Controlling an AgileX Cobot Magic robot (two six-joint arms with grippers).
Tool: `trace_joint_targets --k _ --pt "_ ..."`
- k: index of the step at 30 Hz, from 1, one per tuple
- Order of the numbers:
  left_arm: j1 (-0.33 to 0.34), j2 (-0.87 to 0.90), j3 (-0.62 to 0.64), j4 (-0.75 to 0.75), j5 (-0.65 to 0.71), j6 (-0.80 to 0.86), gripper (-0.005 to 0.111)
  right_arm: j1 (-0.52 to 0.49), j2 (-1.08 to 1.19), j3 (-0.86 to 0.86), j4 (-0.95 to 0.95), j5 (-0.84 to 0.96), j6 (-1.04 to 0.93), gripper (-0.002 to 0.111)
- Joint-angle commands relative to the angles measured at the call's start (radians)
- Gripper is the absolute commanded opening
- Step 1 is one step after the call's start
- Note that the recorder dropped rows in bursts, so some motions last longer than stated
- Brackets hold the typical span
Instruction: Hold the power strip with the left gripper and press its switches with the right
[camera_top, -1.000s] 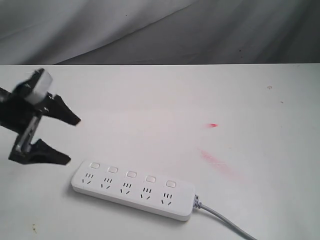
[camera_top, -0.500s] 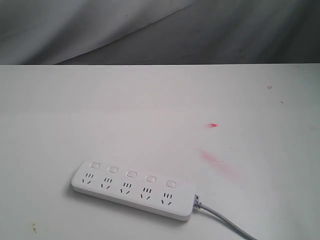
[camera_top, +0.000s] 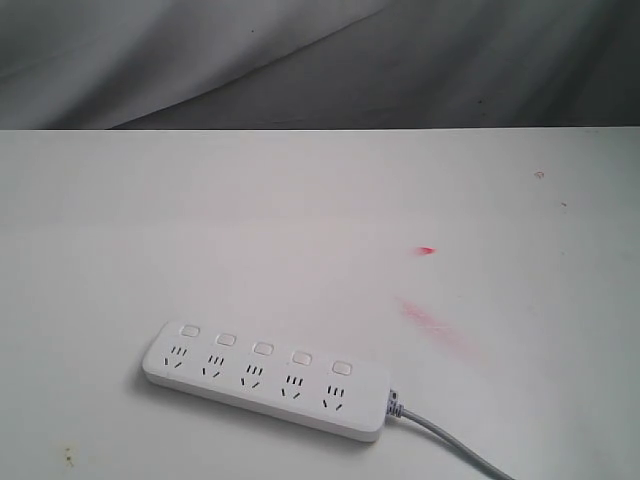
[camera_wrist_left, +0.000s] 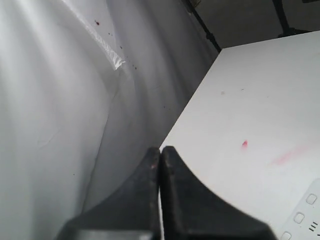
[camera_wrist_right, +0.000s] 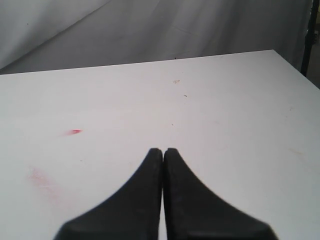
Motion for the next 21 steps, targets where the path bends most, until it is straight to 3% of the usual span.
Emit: trace_joint_targets --k 1,8,17,21 --pt "-0.042 -0.064 0.000 -0.009 -0.018 -0.101 0.001 -0.008 -0.006 0.003 -0.007 -0.003 0.000 0.000" --pt "-0.229 -0.197 0.002 0.106 -0.305 -0.507 0.001 -0.008 -0.006 0.003 -0.007 -0.003 0.000 0.000" --pt "-0.391 -0.367 0.002 0.466 -0.379 -0.905 0.001 -0.008 -0.006 0.003 -0.007 -0.003 0.000 0.000" --pt "-0.468 -0.441 0.002 0.554 -0.383 -0.980 0.001 -0.008 -0.006 0.003 -0.007 -0.003 0.000 0.000"
